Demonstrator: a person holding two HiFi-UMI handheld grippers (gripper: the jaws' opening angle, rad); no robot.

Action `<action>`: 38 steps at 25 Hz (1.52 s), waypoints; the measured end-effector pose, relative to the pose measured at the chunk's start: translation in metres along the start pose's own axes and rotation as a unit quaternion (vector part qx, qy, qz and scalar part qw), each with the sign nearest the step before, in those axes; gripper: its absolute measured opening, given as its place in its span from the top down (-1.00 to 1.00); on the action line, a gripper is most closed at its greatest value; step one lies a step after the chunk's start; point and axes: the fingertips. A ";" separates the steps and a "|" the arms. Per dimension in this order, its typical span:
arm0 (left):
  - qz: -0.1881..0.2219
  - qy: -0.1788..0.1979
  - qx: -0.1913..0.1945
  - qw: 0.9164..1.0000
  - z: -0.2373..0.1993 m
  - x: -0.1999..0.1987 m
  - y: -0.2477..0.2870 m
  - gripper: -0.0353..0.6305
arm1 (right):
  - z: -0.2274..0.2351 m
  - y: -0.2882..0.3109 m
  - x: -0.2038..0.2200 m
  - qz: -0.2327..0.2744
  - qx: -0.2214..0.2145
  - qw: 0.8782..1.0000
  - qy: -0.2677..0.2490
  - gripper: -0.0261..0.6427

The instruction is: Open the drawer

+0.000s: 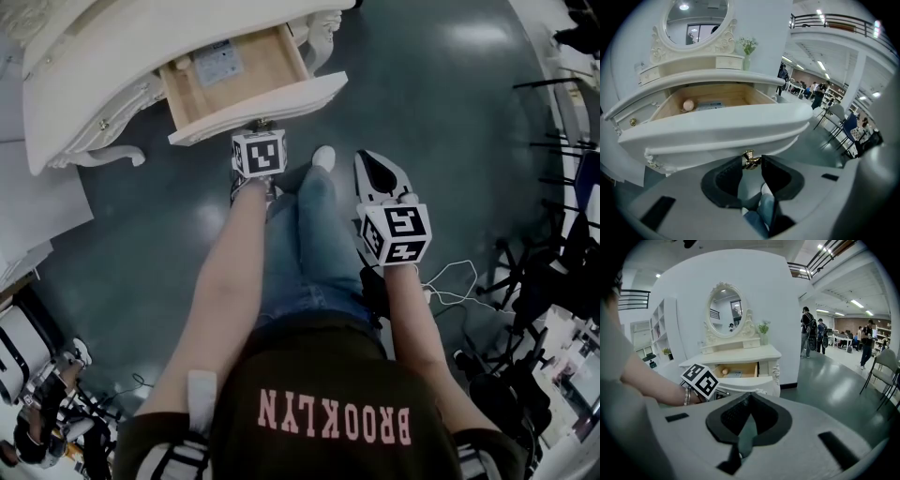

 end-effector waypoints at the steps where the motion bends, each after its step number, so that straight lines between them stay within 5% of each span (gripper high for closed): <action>1: 0.001 -0.001 -0.001 1.000 0.001 -0.001 -0.001 0.53 | 0.001 -0.002 -0.001 0.000 -0.001 1.000 -0.001 0.93; 11: -0.028 -0.019 -0.027 0.999 0.001 0.001 -0.011 0.53 | 0.019 0.002 -0.035 0.020 -0.036 0.999 -0.030 0.93; 14: -0.023 -0.016 -0.050 0.998 -0.003 0.001 -0.026 0.88 | 0.020 0.002 -0.049 0.031 -0.051 0.997 -0.038 0.93; 19: 0.000 -0.015 -0.056 0.998 -0.007 -0.006 -0.054 0.88 | 0.017 0.000 -0.079 0.054 -0.072 0.995 -0.050 0.93; 31: 0.120 -0.015 -0.074 0.990 -0.036 -0.074 -0.142 0.88 | -0.001 0.001 -0.152 0.119 -0.097 0.984 -0.087 0.93; 38: 0.217 -0.015 -0.075 0.973 -0.044 -0.114 -0.209 0.88 | -0.014 -0.012 -0.179 0.150 -0.109 0.978 -0.095 0.93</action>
Point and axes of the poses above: the fingertips, and each gripper's own axes: y forward along the fingers, z to its right, x out of its underside, and after that the axes turned 5 degrees about -y, right-handed
